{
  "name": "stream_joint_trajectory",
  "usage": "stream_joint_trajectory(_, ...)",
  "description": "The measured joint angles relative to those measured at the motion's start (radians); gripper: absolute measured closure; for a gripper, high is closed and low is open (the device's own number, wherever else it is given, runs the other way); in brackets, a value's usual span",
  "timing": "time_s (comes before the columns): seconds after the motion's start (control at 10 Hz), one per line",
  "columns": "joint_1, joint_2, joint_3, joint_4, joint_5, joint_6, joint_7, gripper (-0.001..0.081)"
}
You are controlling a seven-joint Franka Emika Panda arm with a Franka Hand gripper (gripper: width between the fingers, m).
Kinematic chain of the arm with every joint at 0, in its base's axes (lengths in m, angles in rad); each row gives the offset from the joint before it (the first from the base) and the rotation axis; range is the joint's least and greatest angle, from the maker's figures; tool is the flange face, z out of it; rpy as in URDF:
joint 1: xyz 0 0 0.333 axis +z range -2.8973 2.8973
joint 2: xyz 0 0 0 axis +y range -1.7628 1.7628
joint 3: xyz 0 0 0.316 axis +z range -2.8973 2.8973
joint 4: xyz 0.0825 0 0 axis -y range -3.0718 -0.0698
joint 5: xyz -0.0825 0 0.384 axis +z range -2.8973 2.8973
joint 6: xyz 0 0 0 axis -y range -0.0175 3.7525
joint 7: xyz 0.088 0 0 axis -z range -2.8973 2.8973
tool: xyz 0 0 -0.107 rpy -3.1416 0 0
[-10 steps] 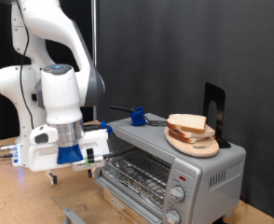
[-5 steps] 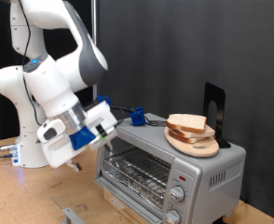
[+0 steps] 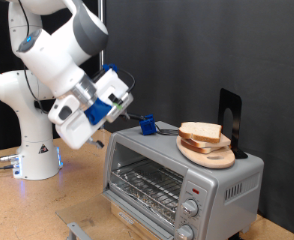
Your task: Make a piece of toast with the oven
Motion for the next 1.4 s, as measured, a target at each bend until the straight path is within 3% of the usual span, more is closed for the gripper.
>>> stream_joint_trajectory(0.1,-0.003,-0.033,0.011,-0.012,-0.025,-0.001,0.049,0.0001)
stream_joint_trajectory(0.2,-0.003,-0.029,0.009,-0.012,-0.024,-0.004,0.037,0.0001)
stream_joint_trajectory(0.6,0.056,-0.083,0.020,0.015,0.066,-0.041,-0.214,0.0001)
stream_joint_trajectory(0.7,0.061,-0.110,0.045,0.017,0.017,-0.020,-0.248,0.0001)
stream_joint_trajectory(0.9,0.051,-0.164,0.130,0.026,-0.215,0.000,-0.188,0.0001)
stream_joint_trajectory(1.0,0.022,-0.185,0.171,0.026,-0.304,0.000,-0.150,0.0001)
stream_joint_trajectory(1.1,0.025,-0.184,0.165,0.024,-0.261,-0.001,-0.156,0.0001)
stream_joint_trajectory(1.4,0.075,-0.204,0.152,0.024,-0.239,-0.057,-0.388,0.0001)
